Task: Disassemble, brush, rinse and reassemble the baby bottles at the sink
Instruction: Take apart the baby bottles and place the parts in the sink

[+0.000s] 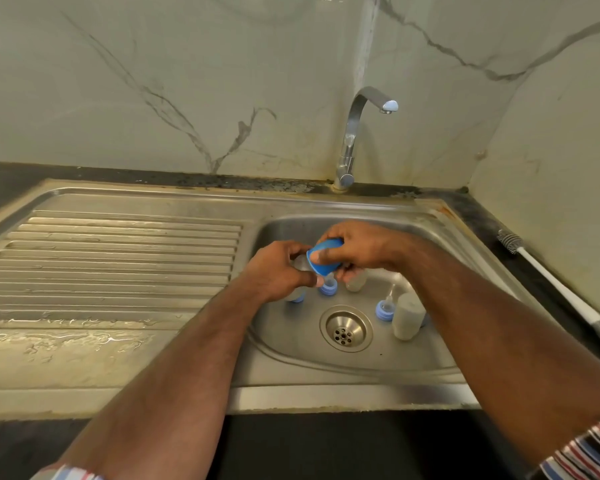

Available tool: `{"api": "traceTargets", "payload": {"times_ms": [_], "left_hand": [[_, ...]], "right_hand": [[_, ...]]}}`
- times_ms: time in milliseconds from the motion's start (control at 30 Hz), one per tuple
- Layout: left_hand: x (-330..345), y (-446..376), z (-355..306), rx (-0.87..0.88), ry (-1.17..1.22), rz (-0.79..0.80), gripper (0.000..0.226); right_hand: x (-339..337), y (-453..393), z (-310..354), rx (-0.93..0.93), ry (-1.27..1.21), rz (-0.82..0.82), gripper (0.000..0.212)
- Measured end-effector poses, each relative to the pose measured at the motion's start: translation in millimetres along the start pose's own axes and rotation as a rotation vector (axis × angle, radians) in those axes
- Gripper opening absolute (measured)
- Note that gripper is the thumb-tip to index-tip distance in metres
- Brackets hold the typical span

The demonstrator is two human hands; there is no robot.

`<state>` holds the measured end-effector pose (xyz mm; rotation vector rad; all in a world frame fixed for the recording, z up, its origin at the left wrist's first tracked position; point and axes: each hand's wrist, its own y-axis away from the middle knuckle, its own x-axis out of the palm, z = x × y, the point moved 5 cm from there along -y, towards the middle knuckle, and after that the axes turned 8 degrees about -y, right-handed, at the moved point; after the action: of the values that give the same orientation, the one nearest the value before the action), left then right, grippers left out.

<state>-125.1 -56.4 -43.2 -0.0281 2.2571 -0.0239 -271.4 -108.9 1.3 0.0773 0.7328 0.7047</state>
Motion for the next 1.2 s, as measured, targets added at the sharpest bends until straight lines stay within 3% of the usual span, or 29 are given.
{"api": "traceTargets", "payload": {"times_ms": [33, 167, 300, 433, 633, 733, 800, 833, 967, 1067, 1200], "left_hand": [[0, 0, 1, -0.005, 0.009, 0.016, 0.059], [4, -1, 4, -0.019, 0.078, 0.016, 0.064], [-4, -3, 6, -0.07, 0.157, -0.104, 0.062], [-7, -5, 13, -0.103, 0.17, -0.161, 0.057], [1, -7, 11, -0.055, 0.058, -0.072, 0.059], [-2, -8, 14, -0.096, 0.093, -0.112, 0.059], [-4, -9, 18, -0.155, 0.197, -0.166, 0.057], [-5, -9, 20, -0.173, 0.254, -0.192, 0.056], [-7, -10, 18, -0.182, 0.299, -0.231, 0.056], [-8, -9, 18, -0.173, 0.29, -0.252, 0.056], [-11, -11, 22, -0.17, 0.268, -0.282, 0.054]], "right_hand": [[-5, 1, 2, -0.069, 0.027, -0.015, 0.028], [-37, 13, 10, -0.201, 0.027, -0.134, 0.05], [-38, 12, -14, -0.062, -0.323, -0.177, 0.054], [-20, 0, -36, 0.037, -0.493, -0.213, 0.05], [-14, -10, -27, 0.043, -0.67, -0.024, 0.048], [-37, -17, -24, -0.035, -0.729, -0.284, 0.047], [-42, -21, -32, -0.015, -0.639, -0.434, 0.041], [-36, -24, -36, 0.021, -0.51, -0.419, 0.04], [32, -43, -48, 0.132, -0.024, -0.061, 0.042], [77, -60, -45, 0.135, 0.305, 0.099, 0.05], [102, -82, -52, 0.177, 0.329, 0.158, 0.054]]}}
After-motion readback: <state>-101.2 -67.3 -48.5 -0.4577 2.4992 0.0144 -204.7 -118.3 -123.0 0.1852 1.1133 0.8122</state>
